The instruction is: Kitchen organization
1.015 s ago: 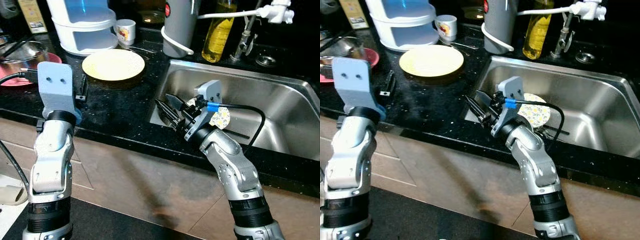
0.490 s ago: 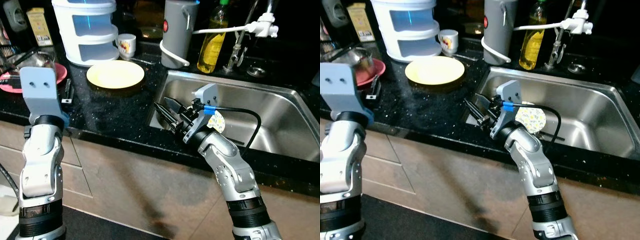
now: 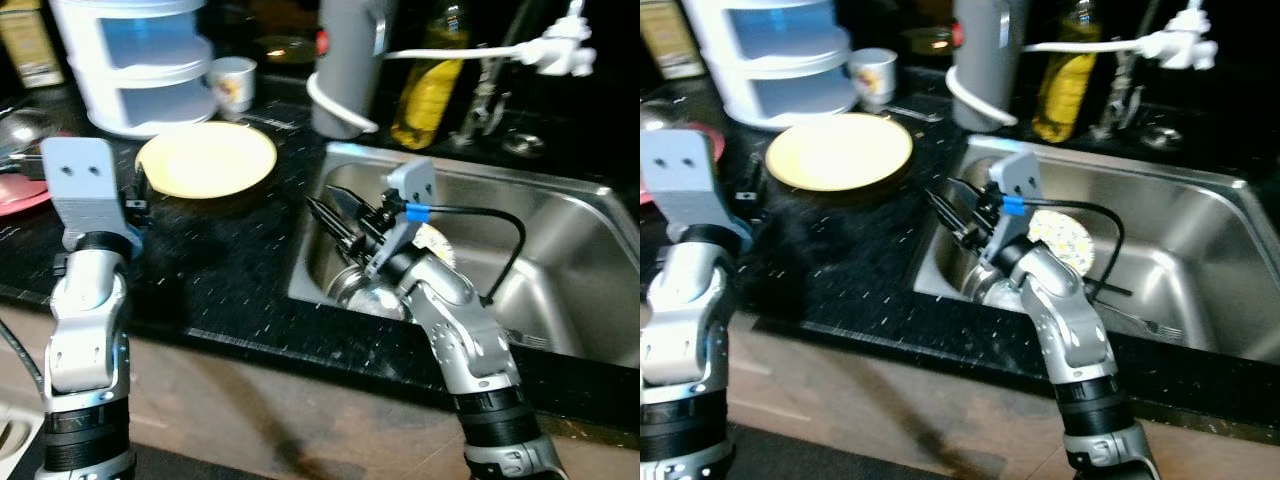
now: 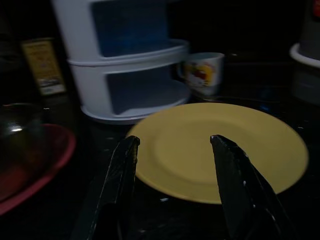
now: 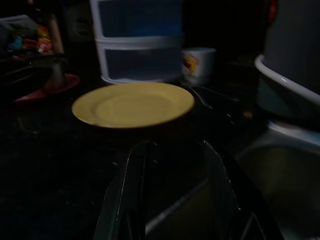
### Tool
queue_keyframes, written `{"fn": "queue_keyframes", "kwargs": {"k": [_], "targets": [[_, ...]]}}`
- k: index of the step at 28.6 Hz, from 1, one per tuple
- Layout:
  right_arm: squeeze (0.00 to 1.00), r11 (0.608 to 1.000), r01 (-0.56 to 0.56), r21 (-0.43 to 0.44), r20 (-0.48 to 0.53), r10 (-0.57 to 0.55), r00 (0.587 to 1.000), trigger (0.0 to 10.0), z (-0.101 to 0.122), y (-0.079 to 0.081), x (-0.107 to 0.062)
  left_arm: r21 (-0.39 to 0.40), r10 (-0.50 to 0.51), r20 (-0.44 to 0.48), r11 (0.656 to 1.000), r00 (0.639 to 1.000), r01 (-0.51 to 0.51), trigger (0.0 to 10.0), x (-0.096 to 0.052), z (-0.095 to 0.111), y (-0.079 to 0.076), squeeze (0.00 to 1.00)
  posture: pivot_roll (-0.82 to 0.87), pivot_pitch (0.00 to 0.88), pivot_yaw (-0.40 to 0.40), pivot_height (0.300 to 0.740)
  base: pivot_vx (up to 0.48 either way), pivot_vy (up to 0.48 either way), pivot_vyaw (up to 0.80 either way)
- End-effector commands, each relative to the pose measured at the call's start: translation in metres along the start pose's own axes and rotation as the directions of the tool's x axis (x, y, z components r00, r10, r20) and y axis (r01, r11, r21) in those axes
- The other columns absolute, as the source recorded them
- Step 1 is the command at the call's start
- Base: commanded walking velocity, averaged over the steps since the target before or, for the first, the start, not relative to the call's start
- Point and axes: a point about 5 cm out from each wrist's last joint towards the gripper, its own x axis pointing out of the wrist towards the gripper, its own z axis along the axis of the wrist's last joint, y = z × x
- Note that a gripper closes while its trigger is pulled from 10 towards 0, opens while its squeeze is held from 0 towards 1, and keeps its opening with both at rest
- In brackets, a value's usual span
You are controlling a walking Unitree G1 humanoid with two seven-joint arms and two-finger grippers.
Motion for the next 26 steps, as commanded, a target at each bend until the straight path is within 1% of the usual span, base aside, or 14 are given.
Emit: {"fn": "queue_keyframes", "kwargs": {"k": [1, 5, 7, 12, 14, 17, 18, 20, 22, 23, 24, 26], "targets": [[0.00, 1.000, 0.001, 0.002, -0.005, -0.001, 1.000, 10.0, -0.004, 0.001, -0.001, 0.000, 0.015, -0.012, 1.000, 1.000, -0.015, 10.0, -0.001, -0.003, 0.002, 0.00, 0.11, 0.037, -0.055, 0.740, 0.000, 0.000, 0.00], [0.00, 1.000, 0.001, 0.001, -0.005, -0.001, 1.000, 10.0, -0.004, 0.000, -0.001, 0.000, 0.021, -0.013, 1.000, 1.000, -0.021, 10.0, -0.001, -0.003, 0.003, 0.00, 0.11, 0.038, -0.055, 0.740, 0.000, 0.000, 0.00], [0.00, 1.000, -0.001, -0.006, -0.006, 0.001, 1.000, 10.0, -0.004, 0.000, -0.001, 0.006, 0.044, -0.016, 0.999, 0.999, -0.044, 10.0, -0.001, -0.003, 0.007, 0.00, 0.11, 0.038, -0.055, 0.740, 0.000, 0.000, 0.00], [0.00, 1.000, 0.000, -0.012, -0.007, 0.000, 1.000, 10.0, -0.004, 0.000, -0.001, 0.007, 0.059, -0.019, 0.998, 0.998, -0.059, 10.0, 0.000, -0.004, 0.009, 0.00, 0.11, 0.040, -0.056, 0.740, 0.000, 0.000, 0.00], [0.00, 1.000, 0.005, -0.016, -0.009, -0.005, 1.000, 10.0, -0.004, -0.001, -0.001, 0.005, 0.093, -0.025, 0.996, 0.995, -0.093, 10.0, 0.001, -0.004, 0.016, 0.00, 0.11, 0.043, -0.058, 0.740, 0.000, 0.000, 0.00], [0.00, 1.000, 0.014, -0.018, -0.006, -0.014, 1.000, 10.0, -0.002, -0.003, -0.001, -0.043, 0.162, -0.067, 0.985, 0.985, -0.165, 10.0, 0.004, -0.010, 0.029, 0.00, 0.11, 0.043, -0.059, 0.740, 0.000, 0.000, 0.00], [0.00, 1.000, 0.014, -0.018, -0.006, -0.014, 1.000, 10.0, -0.002, -0.003, -0.001, -0.043, 0.162, -0.067, 0.985, 0.985, -0.165, 10.0, 0.004, -0.010, 0.029, 0.00, 0.11, 0.043, -0.059, 0.740, 0.000, 0.000, 0.00], [0.00, 1.000, 0.021, -0.021, -0.006, -0.021, 1.000, 10.0, -0.002, -0.005, -0.001, -0.095, 0.195, -0.100, 0.974, 0.976, -0.204, 10.0, 0.006, -0.014, 0.038, 0.00, 0.11, 0.044, -0.060, 0.740, 0.000, 0.000, 0.00], [0.00, 0.999, 0.026, -0.024, -0.008, -0.026, 1.000, 10.0, -0.002, -0.006, -0.001, -0.148, 0.206, -0.121, 0.964, 0.971, -0.223, 10.0, 0.009, -0.018, 0.043, 0.00, 0.11, 0.044, -0.062, 0.740, 0.000, 0.000, 0.00], [0.00, 0.999, 0.029, -0.026, -0.010, -0.029, 1.000, 10.0, -0.002, -0.006, -0.001, -0.228, 0.207, -0.136, 0.945, 0.969, -0.234, 10.0, 0.012, -0.020, 0.046, 0.00, 0.11, 0.046, -0.061, 0.740, 0.000, 0.000, 0.00], [0.00, 0.999, 0.029, -0.026, -0.010, -0.029, 1.000, 10.0, -0.002, -0.006, -0.001, -0.228, 0.207, -0.136, 0.945, 0.969, -0.234, 10.0, 0.012, -0.020, 0.046, 0.00, 0.11, 0.046, -0.061, 0.740, 0.000, 0.000, 0.00], [0.00, 0.999, 0.033, -0.028, -0.012, -0.033, 0.999, 10.0, -0.002, -0.007, -0.001, -0.342, 0.200, -0.162, 0.907, 0.966, -0.245, 10.0, 0.017, -0.024, 0.050, 0.00, 0.11, 0.047, -0.063, 0.740, 0.000, 0.000, 0.00]]}}
